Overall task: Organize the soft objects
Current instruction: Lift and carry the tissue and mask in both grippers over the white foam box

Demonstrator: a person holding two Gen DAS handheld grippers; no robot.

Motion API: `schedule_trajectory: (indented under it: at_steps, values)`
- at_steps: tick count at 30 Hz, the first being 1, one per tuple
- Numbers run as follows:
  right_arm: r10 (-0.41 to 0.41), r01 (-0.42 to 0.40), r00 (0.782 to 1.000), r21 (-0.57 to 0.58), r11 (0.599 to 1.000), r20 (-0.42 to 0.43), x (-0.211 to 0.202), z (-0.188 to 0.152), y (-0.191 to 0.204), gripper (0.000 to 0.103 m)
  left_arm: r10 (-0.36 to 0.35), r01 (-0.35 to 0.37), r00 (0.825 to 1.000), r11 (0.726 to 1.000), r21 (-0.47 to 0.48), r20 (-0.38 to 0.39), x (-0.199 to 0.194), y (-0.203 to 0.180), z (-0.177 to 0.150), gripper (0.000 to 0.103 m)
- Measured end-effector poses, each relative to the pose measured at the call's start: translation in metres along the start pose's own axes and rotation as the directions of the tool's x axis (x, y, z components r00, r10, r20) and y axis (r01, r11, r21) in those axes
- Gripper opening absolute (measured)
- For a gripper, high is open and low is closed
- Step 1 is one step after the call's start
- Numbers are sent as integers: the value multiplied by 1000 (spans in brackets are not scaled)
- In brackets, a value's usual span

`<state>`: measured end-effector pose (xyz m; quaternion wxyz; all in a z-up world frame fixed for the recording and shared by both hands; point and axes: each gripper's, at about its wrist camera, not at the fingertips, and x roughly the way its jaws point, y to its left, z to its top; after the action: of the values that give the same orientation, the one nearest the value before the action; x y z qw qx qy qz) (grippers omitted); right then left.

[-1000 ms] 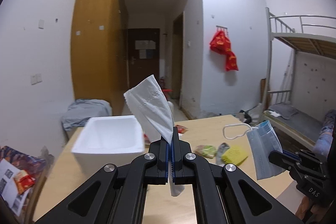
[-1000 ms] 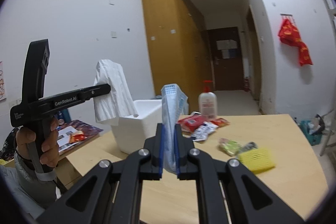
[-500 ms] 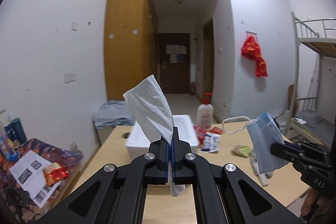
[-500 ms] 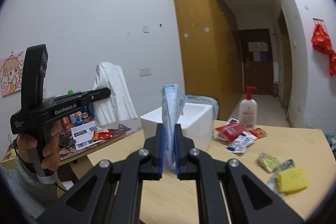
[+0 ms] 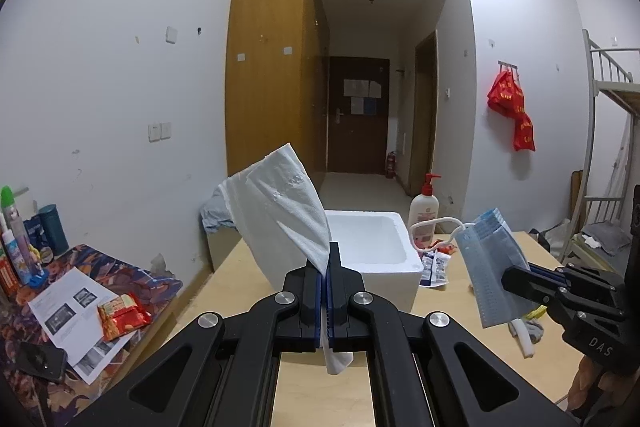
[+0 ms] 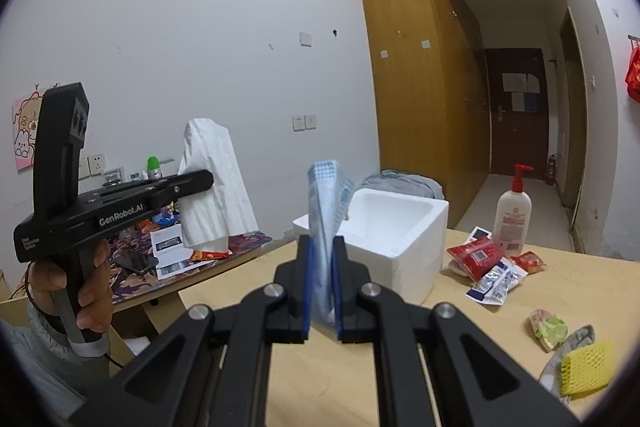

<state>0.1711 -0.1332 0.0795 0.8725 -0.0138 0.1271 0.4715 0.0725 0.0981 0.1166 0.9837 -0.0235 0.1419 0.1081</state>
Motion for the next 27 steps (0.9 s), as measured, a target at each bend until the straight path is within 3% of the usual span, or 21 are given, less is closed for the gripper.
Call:
schedule_trajectory:
  at_steps: [14, 27]
  values:
    - [-24, 24, 1000, -2, 1000, 4, 5, 16, -5, 11, -25, 25, 1000, 1000, 15, -17, 24, -1, 9, 1]
    - [-30, 30, 1000, -17, 999, -9, 38, 44, -15, 11, -32, 33, 999, 999, 21, -25, 59, 4, 28, 1]
